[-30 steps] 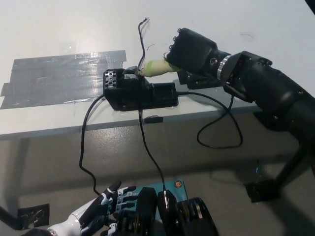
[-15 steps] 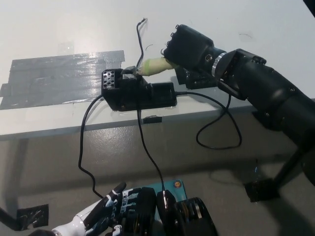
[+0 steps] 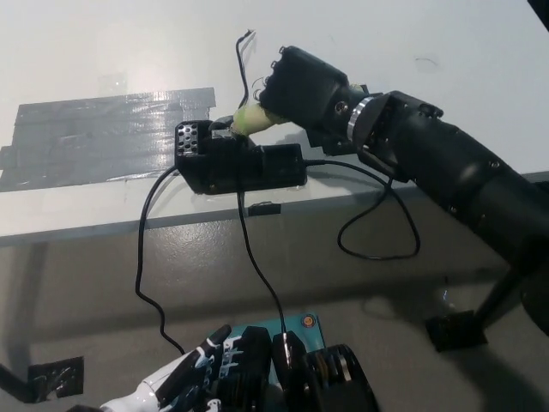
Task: The robot uses its right hand to grab and lift the soldering gun kept on the middle of the table and puts it in its base
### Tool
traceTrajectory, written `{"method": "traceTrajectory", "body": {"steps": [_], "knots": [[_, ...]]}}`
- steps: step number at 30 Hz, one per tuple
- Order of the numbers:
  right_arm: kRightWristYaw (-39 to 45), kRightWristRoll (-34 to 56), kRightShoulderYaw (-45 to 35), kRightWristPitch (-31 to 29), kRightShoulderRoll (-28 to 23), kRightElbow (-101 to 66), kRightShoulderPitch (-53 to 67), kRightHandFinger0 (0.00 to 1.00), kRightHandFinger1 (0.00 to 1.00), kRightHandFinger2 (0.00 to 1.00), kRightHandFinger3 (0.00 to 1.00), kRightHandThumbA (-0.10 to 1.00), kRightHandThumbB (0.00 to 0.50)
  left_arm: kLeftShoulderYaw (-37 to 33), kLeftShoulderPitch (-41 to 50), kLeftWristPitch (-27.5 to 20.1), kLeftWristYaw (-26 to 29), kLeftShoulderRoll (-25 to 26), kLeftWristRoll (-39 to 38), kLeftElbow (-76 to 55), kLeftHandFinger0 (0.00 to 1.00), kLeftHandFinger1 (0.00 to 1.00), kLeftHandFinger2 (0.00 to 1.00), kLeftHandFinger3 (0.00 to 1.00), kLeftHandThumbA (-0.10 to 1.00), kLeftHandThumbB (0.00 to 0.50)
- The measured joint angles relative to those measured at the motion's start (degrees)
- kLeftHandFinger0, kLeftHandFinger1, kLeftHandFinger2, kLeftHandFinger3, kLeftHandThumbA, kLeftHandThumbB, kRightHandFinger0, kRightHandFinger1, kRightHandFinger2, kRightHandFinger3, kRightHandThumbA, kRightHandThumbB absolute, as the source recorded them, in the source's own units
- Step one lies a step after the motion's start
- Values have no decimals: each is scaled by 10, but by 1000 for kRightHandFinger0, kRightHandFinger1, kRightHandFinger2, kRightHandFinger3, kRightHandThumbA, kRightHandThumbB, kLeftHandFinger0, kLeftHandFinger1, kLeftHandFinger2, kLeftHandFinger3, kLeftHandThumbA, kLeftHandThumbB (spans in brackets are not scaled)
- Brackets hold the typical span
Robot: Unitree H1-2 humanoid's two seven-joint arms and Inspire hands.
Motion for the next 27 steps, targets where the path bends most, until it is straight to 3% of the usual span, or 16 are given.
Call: {"method": "traceTrajectory", "body": {"steps": [1, 4, 12, 13, 14, 15, 16, 17, 18, 23, 27], "knots": [[2, 0, -1, 3, 0, -4, 2, 0, 0, 347, 90, 6, 151, -1, 0, 0, 0, 0, 0, 0, 1000, 1000, 1000, 1000, 1000, 302], [13, 1, -6, 12, 0, -17, 8, 0, 3, 349, 35, -65, 200, -4, 0, 0, 3, 0, -2, 0, 1000, 1000, 1000, 1000, 1000, 288], [28, 10, -21, 23, 2, -23, 19, 0, 29, 404, 30, -100, 198, -6, 1, 0, 10, 0, -3, -1, 1000, 1000, 1000, 1000, 1000, 278], [30, 12, -26, 25, 3, -25, 22, 0, 60, 455, 428, -100, 203, -6, 1, 0, 10, 0, -3, -1, 1000, 1000, 1000, 1000, 1000, 272], [35, 16, -35, 28, 4, -27, 26, 91, 220, 613, 739, -100, 157, -6, 1, 0, 10, 0, -3, -1, 1000, 1000, 1000, 1000, 1000, 280], [45, 19, -40, 32, 6, -29, 31, 541, 595, 819, 1000, -28, 193, -6, 2, 0, 10, 0, -4, -1, 1000, 1000, 1000, 1000, 1000, 290], [54, 20, -41, 38, 6, -34, 34, 830, 822, 872, 1000, 74, 302, -6, 2, 0, 10, 0, -4, 0, 1000, 1000, 1000, 1000, 1000, 285], [65, 20, -42, 42, 6, -40, 36, 1000, 1000, 1000, 1000, 386, 467, -6, 3, 0, 11, 0, -5, 0, 1000, 1000, 1000, 1000, 1000, 279], [75, 20, -42, 48, 6, -45, 36, 1000, 1000, 1000, 1000, 364, 493, -6, 3, 0, 12, 0, -5, 0, 1000, 1000, 1000, 1000, 1000, 278], [132, 18, -42, 77, 11, -68, 43, 1000, 1000, 1000, 1000, 680, 500, -7, 3, 0, 13, 0, -5, 0, 1000, 1000, 1000, 1000, 1000, 287], [178, 18, -42, 94, 20, -85, 46, 1000, 1000, 1000, 1000, 751, 500, -6, 6, 0, 14, 0, -5, 1, 1000, 1000, 1000, 1000, 1000, 282]]}}
